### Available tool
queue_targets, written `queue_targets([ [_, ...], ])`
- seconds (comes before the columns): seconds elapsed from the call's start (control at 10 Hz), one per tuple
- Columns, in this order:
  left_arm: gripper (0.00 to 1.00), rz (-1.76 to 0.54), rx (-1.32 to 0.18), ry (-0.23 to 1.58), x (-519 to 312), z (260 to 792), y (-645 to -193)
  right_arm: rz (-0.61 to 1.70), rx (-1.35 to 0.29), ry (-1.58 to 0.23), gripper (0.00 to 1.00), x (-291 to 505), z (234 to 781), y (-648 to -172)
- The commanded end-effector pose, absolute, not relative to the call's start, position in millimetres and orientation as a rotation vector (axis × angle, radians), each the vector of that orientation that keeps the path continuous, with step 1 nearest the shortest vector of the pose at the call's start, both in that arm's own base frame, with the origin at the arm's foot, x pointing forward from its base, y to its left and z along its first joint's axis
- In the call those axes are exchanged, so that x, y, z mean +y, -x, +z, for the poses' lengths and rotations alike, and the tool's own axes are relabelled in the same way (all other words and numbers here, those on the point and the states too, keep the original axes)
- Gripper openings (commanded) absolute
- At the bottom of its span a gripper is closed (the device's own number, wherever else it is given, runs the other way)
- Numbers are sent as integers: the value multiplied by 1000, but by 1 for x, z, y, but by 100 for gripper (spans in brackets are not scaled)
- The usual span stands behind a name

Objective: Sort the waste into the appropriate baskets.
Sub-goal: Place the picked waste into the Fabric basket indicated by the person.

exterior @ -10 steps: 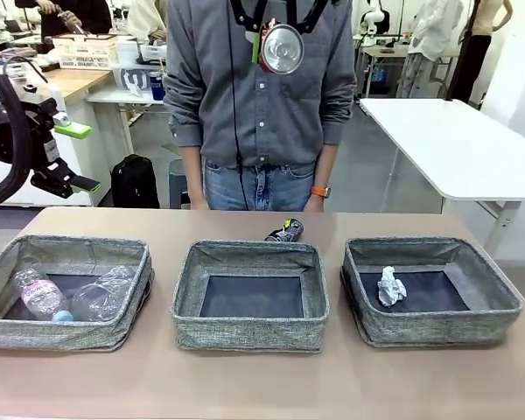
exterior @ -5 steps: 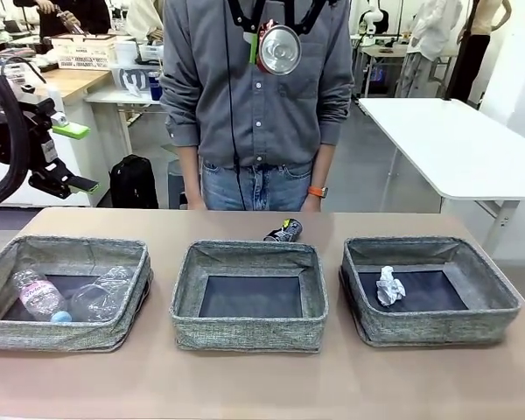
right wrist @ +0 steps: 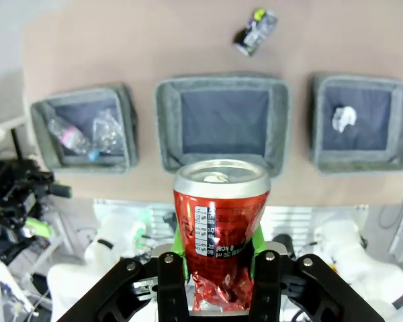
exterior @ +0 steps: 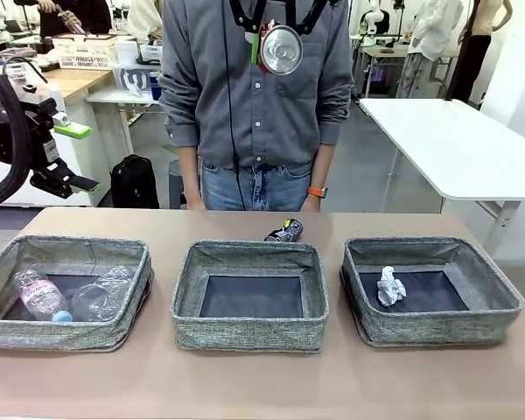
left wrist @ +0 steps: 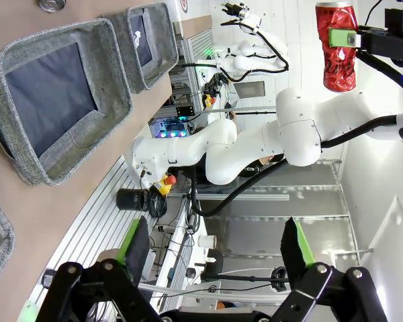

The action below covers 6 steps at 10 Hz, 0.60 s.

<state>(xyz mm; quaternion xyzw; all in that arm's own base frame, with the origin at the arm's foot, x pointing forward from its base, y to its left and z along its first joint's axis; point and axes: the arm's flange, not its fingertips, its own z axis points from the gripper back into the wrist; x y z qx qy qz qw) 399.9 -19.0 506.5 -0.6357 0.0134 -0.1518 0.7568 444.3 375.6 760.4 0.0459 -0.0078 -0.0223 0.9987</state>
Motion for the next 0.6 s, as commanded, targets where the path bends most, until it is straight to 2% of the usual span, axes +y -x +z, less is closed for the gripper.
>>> queue_targets([
  [0.0, 100, -330, 33, 1380, -19, 508, -398, -44, -19, -89, 38, 374, 764, -441],
  [0.5, 100, -330, 33, 1380, -19, 508, -398, -44, -19, -89, 38, 374, 764, -441],
])
